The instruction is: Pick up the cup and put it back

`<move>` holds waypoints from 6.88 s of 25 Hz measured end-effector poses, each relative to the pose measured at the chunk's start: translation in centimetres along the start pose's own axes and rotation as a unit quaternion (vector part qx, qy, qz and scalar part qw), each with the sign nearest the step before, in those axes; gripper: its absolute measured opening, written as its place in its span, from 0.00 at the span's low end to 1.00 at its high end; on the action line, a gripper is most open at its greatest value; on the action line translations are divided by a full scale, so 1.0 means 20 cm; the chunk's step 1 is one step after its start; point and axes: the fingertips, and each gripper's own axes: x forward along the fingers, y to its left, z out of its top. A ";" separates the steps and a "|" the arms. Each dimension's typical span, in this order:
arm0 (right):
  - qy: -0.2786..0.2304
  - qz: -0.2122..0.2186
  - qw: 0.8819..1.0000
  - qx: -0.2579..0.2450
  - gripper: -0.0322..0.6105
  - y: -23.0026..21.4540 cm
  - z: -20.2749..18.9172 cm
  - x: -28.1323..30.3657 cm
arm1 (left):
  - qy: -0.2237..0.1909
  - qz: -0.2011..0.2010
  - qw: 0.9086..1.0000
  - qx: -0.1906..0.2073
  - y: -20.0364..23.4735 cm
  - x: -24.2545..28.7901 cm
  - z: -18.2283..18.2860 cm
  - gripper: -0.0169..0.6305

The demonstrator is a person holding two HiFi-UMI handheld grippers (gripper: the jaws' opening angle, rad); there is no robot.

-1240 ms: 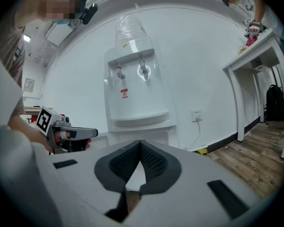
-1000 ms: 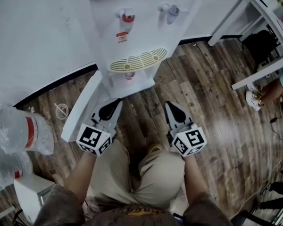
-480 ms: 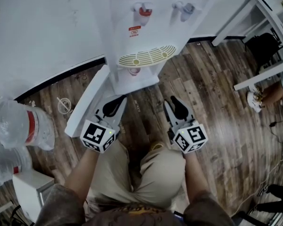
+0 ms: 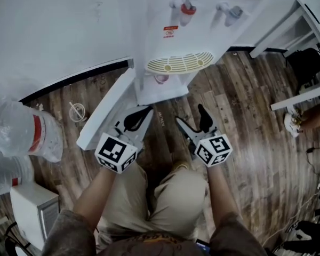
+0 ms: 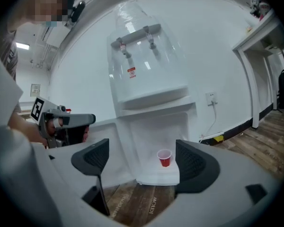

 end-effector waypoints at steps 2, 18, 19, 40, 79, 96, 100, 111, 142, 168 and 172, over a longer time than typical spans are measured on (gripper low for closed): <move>0.015 0.006 1.000 -0.009 0.73 -0.01 -0.06 0.07 | 0.002 0.003 1.000 -0.001 0.01 -0.01 0.00 0.03; 0.069 0.015 0.997 -0.030 0.73 -0.23 -0.40 0.69 | 0.020 0.018 1.000 -0.002 0.05 -0.03 -0.06 0.03; 0.071 0.013 0.997 -0.030 0.73 -0.25 -0.42 0.72 | 0.024 0.020 0.999 -0.006 0.05 -0.03 -0.07 0.03; 0.105 -0.032 0.993 -0.034 0.66 -0.57 -0.79 1.32 | 0.039 0.034 0.998 -0.034 0.14 -0.10 -0.18 0.03; 0.046 0.001 0.998 -0.039 0.50 -0.43 -0.44 1.06 | 0.099 -0.032 0.994 -0.038 0.06 0.15 -0.41 0.03; 0.017 0.004 0.999 -0.048 0.49 -0.27 -0.07 0.27 | 0.079 -0.060 0.994 -0.051 -0.01 0.32 -0.45 0.03; 0.016 0.008 0.999 -0.040 0.49 -0.22 -0.03 0.13 | 0.080 -0.075 0.993 -0.041 -0.04 0.33 -0.45 0.03; 0.028 -0.006 0.998 -0.059 0.49 -0.10 -0.14 -0.14 | 0.059 -0.097 0.993 -0.040 -0.10 0.35 -0.41 0.03; 0.001 -0.043 0.999 -0.013 0.48 -0.17 -0.18 -0.28 | 0.048 -0.113 0.992 -0.005 -0.18 0.31 -0.34 0.03; 0.032 0.021 0.999 -0.028 0.48 -0.22 -0.20 0.32 | 0.022 -0.084 0.996 -0.010 -0.03 0.11 -0.21 0.03; 0.044 0.027 0.998 -0.043 0.48 -0.24 -0.26 0.49 | 0.028 -0.077 0.996 -0.018 -0.01 0.06 -0.18 0.03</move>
